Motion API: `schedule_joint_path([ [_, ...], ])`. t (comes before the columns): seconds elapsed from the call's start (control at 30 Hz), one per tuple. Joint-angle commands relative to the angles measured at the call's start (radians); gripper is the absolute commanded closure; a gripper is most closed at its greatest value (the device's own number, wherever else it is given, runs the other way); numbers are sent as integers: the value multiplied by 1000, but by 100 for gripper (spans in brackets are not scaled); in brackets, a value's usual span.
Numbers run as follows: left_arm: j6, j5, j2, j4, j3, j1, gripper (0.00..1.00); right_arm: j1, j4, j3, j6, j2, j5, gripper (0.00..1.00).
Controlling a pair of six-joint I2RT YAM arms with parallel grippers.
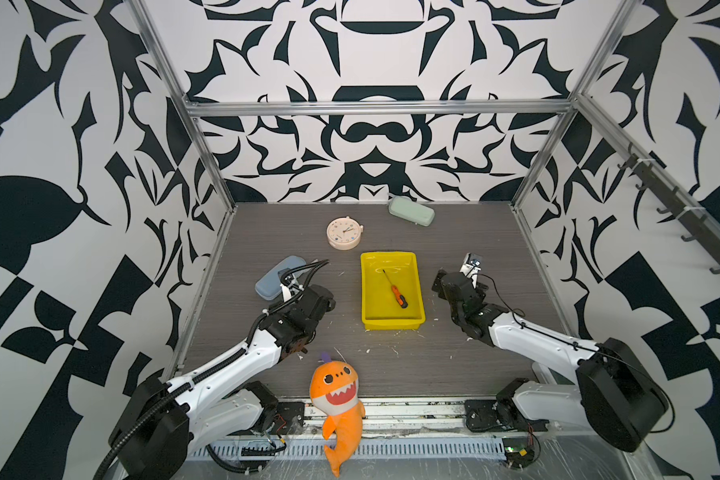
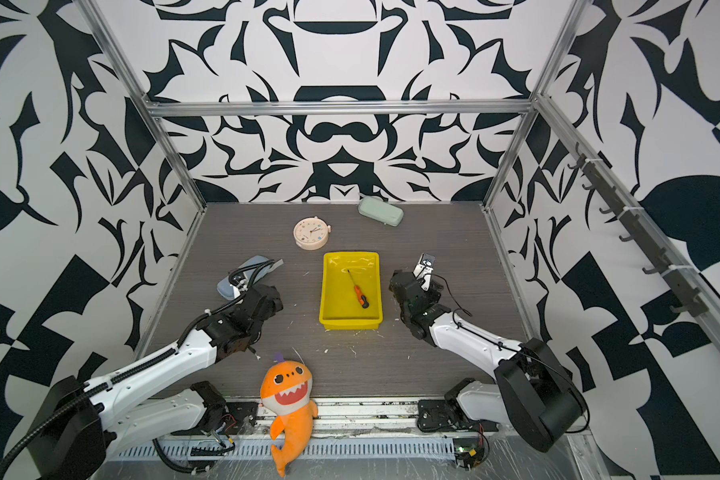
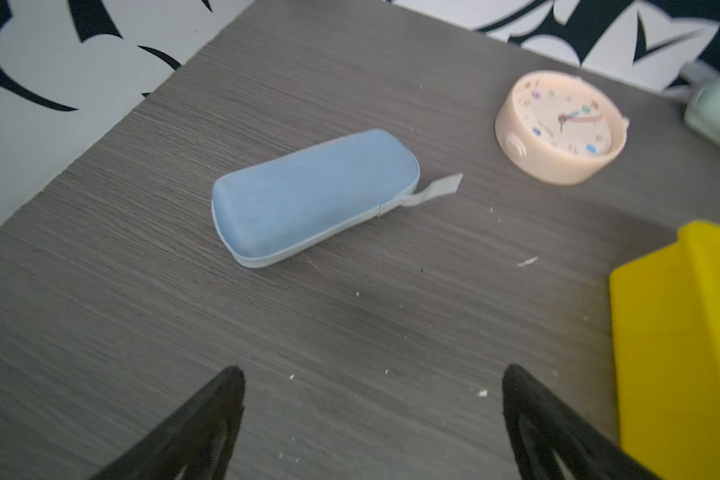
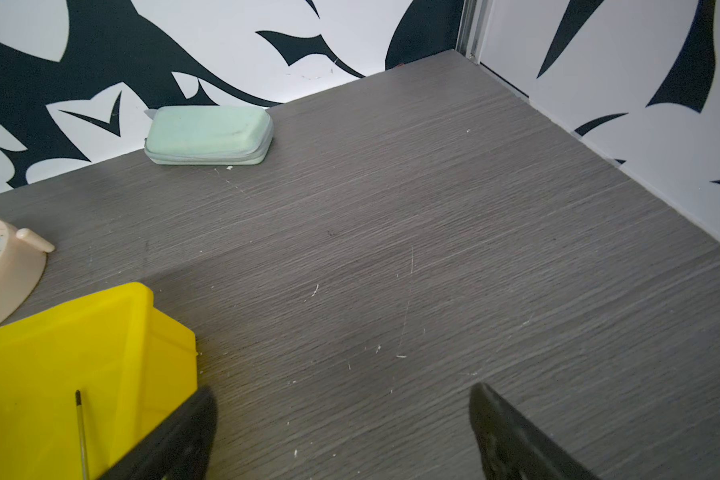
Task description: Put the screwdriver in the bin
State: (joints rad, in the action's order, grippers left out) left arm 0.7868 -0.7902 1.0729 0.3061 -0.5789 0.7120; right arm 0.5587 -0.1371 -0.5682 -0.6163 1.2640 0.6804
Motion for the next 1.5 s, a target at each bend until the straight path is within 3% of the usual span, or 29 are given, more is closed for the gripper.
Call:
schedule_joint_path([
  [0.0,-99,25,15,46,-38,1,0,0,46,-68,79,40,67,0],
  [0.13,-150,46,-4,-23,25,1,1,0,76,-97,127,60,198,0],
  [0.2,-161,48,-16,-61,71,1,1,-12,3,-81,238,56,281,0],
  [0.27,-149,43,-31,-82,103,0,1,-66,-50,-75,334,46,282,1],
  [0.37,-152,84,-51,-145,129,0,0,-220,-1,-97,351,22,156,0],
  [0.47,-155,115,-44,-174,139,0,0,-359,-265,12,545,43,-148,1],
  [0.5,-156,115,-38,-159,127,0,0,-378,-389,71,601,67,-198,0],
  [0.57,-159,112,-27,-147,118,1,0,-380,-530,129,605,123,-192,0],
  [0.7,-159,121,-14,-153,113,-2,1,-381,-526,99,621,206,-259,0],
  [0.8,-158,117,-16,-152,114,-2,1,-385,-601,101,625,281,-238,0],
  [0.97,-159,105,-24,-160,119,-3,1,-409,-638,147,604,254,-305,1],
  [1.07,-158,75,-24,-165,122,-3,1,-423,-777,224,597,284,-344,1],
  [1.1,-158,65,-24,-166,124,-3,1,-420,-897,243,627,323,-325,1],
  [1.17,-156,57,-28,-175,130,-3,1,-416,-794,222,601,287,-337,1],
  [1.27,-167,41,-30,-188,134,-2,1,-418,-835,232,618,302,-331,0],
  [1.37,-285,54,-30,-181,102,-2,0,-418,-815,231,614,293,-334,0],
  [1.47,-328,-7,-25,-256,98,-2,0,-418,-819,231,615,294,-334,0],
])
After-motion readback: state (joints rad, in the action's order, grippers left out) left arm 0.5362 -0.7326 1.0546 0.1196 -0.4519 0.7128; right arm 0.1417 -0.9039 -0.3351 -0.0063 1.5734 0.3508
